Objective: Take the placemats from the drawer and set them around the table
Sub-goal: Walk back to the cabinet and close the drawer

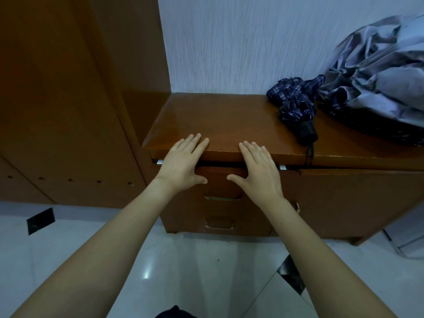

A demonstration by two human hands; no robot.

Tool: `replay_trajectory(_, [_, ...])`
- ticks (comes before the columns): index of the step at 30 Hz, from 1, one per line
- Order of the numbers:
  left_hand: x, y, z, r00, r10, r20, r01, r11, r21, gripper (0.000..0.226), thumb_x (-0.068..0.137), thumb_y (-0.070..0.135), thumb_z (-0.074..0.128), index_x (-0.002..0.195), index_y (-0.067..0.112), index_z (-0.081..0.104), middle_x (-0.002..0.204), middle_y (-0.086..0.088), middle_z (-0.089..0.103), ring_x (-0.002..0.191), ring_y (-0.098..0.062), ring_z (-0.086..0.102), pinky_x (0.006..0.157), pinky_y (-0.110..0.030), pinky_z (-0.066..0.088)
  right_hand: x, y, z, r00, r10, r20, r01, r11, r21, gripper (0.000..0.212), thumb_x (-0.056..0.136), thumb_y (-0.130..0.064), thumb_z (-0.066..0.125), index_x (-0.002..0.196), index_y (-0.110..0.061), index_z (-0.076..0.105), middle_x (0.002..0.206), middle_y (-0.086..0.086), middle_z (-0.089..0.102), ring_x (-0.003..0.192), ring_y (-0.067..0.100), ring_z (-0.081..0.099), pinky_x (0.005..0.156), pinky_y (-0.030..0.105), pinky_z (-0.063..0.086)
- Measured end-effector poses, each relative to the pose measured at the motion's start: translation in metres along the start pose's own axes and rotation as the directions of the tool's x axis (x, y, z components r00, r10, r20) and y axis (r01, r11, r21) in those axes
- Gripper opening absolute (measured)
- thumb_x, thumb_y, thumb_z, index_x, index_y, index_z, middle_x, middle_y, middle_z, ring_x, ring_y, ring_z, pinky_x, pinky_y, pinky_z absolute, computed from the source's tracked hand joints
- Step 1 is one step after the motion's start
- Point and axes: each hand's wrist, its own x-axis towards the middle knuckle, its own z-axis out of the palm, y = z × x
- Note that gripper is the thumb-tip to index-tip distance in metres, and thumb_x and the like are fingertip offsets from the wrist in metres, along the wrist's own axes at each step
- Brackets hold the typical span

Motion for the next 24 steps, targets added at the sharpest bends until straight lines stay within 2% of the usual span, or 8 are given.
replay_trajectory(6, [0.001, 0.008, 0.015, 0.985, -0.076, -0.153, 0.078, 0.997, 0.005, 0.093, 0.074, 0.042, 0.078, 0.149, 0.018, 0.028, 0.154, -0.010, 0.031, 0.144, -0.027, 0.025, 0.117, -0.039, 0.015, 0.004, 0.000, 0.016, 0.985, 0.039, -0.168, -0.036, 0.999, 0.021, 0.069, 0.076, -0.033, 0.080, 0.135, -0.012, 0.051, 0.136, 0.006, 0.054, 0.132, 0.024, 0.045, 0.115, 0.034, 0.019])
replay_trajectory(12, [0.004, 0.007, 0.026, 0.970, -0.090, -0.225, 0.093, 0.996, 0.003, 0.085, 0.072, 0.034, 0.081, 0.144, 0.015, 0.039, 0.148, -0.013, 0.041, 0.139, -0.029, 0.034, 0.114, -0.041, 0.023, 0.011, 0.001, 0.026, 0.970, 0.030, -0.241, -0.046, 0.997, -0.057, 0.059, 0.074, -0.036, 0.080, 0.123, -0.011, 0.058, 0.121, 0.007, 0.061, 0.117, 0.027, 0.053, 0.107, 0.041, 0.037])
replay_trajectory(18, [0.004, 0.006, 0.028, 0.969, -0.089, -0.230, 0.090, 0.996, -0.003, 0.082, 0.074, 0.030, 0.080, 0.144, 0.014, 0.040, 0.147, -0.013, 0.043, 0.138, -0.030, 0.035, 0.114, -0.042, 0.025, 0.011, -0.001, 0.027, 0.966, 0.040, -0.255, -0.067, 0.993, -0.098, 0.058, 0.073, -0.038, 0.080, 0.119, -0.009, 0.059, 0.117, 0.009, 0.063, 0.111, 0.029, 0.056, 0.102, 0.044, 0.041])
replay_trajectory(24, [0.004, 0.010, 0.025, 0.974, -0.112, -0.197, 0.111, 0.994, -0.019, 0.085, 0.076, 0.034, 0.078, 0.146, 0.016, 0.035, 0.151, -0.010, 0.037, 0.142, -0.028, 0.029, 0.116, -0.040, 0.019, 0.009, -0.002, 0.022, 0.977, 0.041, -0.210, -0.058, 0.995, -0.077, 0.059, 0.079, -0.039, 0.076, 0.126, -0.011, 0.055, 0.124, 0.008, 0.059, 0.118, 0.027, 0.051, 0.106, 0.043, 0.037])
